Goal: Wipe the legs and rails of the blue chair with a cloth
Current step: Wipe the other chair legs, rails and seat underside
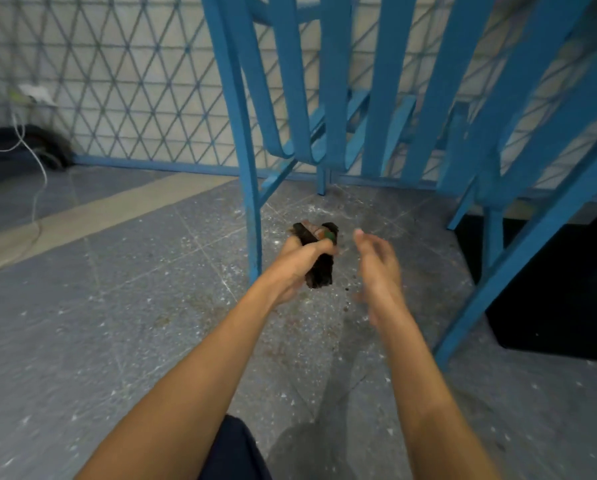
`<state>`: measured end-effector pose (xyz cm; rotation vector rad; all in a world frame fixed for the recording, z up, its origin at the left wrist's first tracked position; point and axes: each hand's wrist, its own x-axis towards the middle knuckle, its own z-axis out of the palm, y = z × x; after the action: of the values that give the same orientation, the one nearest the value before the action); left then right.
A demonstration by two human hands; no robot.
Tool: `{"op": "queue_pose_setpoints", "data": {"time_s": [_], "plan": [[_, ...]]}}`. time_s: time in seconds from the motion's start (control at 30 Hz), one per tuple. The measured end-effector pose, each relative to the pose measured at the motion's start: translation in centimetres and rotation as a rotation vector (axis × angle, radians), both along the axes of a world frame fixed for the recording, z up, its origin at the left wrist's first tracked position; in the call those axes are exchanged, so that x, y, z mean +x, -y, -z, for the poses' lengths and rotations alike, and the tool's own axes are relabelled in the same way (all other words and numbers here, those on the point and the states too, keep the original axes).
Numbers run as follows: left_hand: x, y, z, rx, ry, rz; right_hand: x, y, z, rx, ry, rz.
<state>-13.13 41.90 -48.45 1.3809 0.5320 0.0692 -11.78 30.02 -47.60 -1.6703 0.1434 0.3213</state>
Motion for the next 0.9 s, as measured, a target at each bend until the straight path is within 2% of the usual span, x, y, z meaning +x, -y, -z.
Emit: {"op": "queue_pose_setpoints", "data": {"time_s": [0.07, 0.17, 0.27, 0.37, 0.47, 0.53, 0.6, 0.77, 0.9], "plan": [[-0.9, -1.0, -0.6, -0.095, 0.036, 0.032, -0.5, -3.5, -1.5, 0.172, -0.169, -0.224], [-2.4, -3.7, -1.9, -0.123, 0.068, 0.117, -0.1, -6.2, -2.4, 0.274, -0.212, -0.380], [-3.9, -8.4, -2.9, -0.057, 0.018, 0.233, 0.3, -7.3, -2.4, 0.326, -0.289, -0.488], [-4.0, -12.8, -3.2, 0.094, -0.057, 0.312, 1.4, -7.8, -0.7, 0.462, -0.462, -0.468], [-1.7, -16.1, -3.6, 0.296, -0.024, 0.108, 2.5, -8.2, 1.2, 0.685, -0.532, -0.471], [0.6, -17.5, -4.0, 0.374, 0.023, -0.058, 3.3, -8.6, 1.8, 0.786, -0.529, -0.470], [3.3, -18.3, -4.3, 0.426, 0.093, -0.134, 4.6, -9.4, 2.2, 0.766, -0.473, -0.509], [7.7, -18.0, -3.6, 0.469, 0.217, -0.102, 6.9, -12.4, 2.9, 0.572, -0.205, -0.573], [8.8, -18.7, -2.1, 0.425, 0.275, -0.132, 8.0, -12.7, 3.4, 0.560, -0.132, -0.536]]}}
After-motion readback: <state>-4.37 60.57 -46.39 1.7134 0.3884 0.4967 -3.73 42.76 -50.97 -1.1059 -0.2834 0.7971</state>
